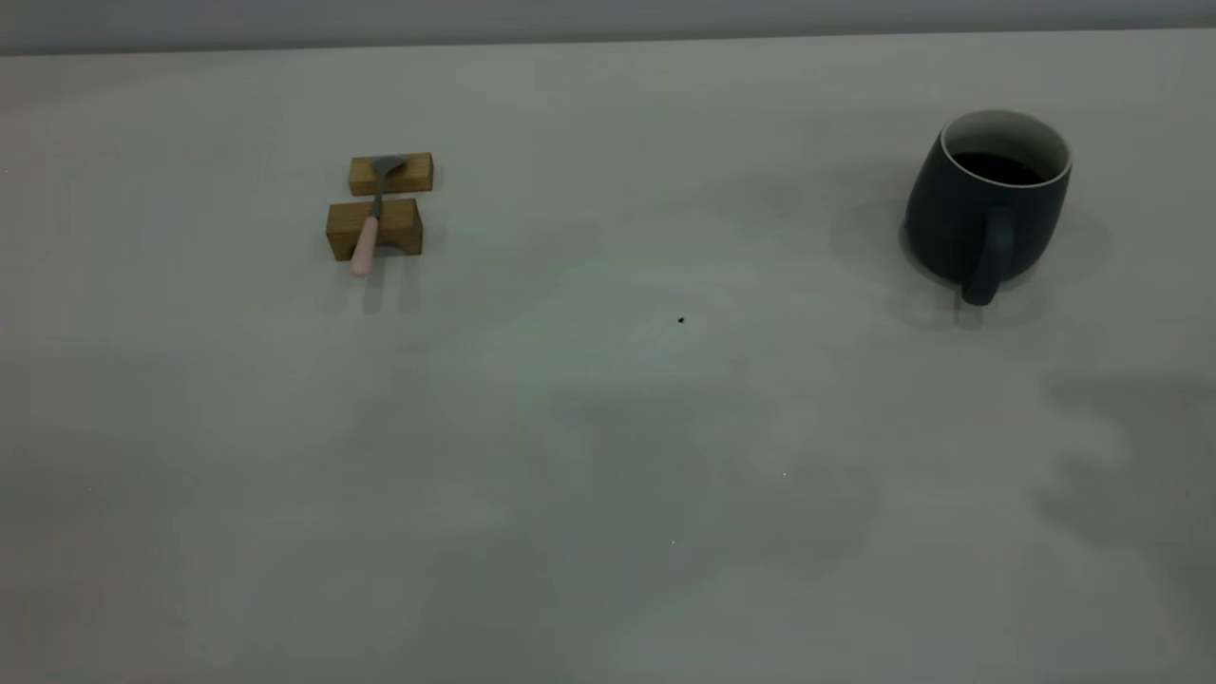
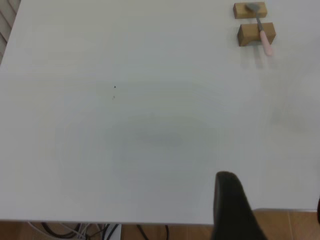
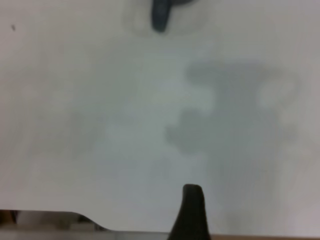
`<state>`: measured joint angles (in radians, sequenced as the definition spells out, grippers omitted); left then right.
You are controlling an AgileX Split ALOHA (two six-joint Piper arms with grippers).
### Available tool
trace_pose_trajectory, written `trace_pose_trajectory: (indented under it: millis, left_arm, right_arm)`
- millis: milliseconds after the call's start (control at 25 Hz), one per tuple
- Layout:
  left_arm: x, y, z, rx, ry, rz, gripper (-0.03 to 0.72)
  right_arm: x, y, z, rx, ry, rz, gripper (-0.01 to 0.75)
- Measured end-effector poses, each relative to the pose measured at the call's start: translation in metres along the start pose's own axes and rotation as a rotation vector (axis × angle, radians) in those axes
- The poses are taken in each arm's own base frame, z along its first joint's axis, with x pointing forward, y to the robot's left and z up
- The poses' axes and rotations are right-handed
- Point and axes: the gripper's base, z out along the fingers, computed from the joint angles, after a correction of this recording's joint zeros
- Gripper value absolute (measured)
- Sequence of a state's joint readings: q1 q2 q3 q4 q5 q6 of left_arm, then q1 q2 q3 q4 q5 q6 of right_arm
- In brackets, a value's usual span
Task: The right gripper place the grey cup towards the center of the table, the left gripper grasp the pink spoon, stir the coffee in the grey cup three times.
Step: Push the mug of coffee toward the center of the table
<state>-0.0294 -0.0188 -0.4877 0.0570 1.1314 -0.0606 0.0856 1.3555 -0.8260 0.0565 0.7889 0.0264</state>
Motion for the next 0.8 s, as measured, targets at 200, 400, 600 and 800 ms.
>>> trace_pose_trajectory:
  millis: [200,400,600,800]
  left_arm:
    - [0.0,0.0,0.0,0.0,0.0,0.0,0.476]
    - [0.0,0.002,0.0,-0.026,-0.002,0.008,0.476]
    - [0.0,0.004,0.0,-0.049,-0.003,0.015,0.476]
    - [0.0,0.004,0.0,-0.049,-0.003,0.015,0.476]
  right_arm:
    - [-0.037,0.021,0.067,-0.009,0.116,-0.067,0.731]
    - [-0.054,0.042,0.105,-0.021,0.101,-0.095,0.731]
    - [-0.051,0.058,0.147,-0.026,0.113,-0.076,0.731]
    - [-0.062,0.064,0.187,-0.02,0.139,-0.06,0.731]
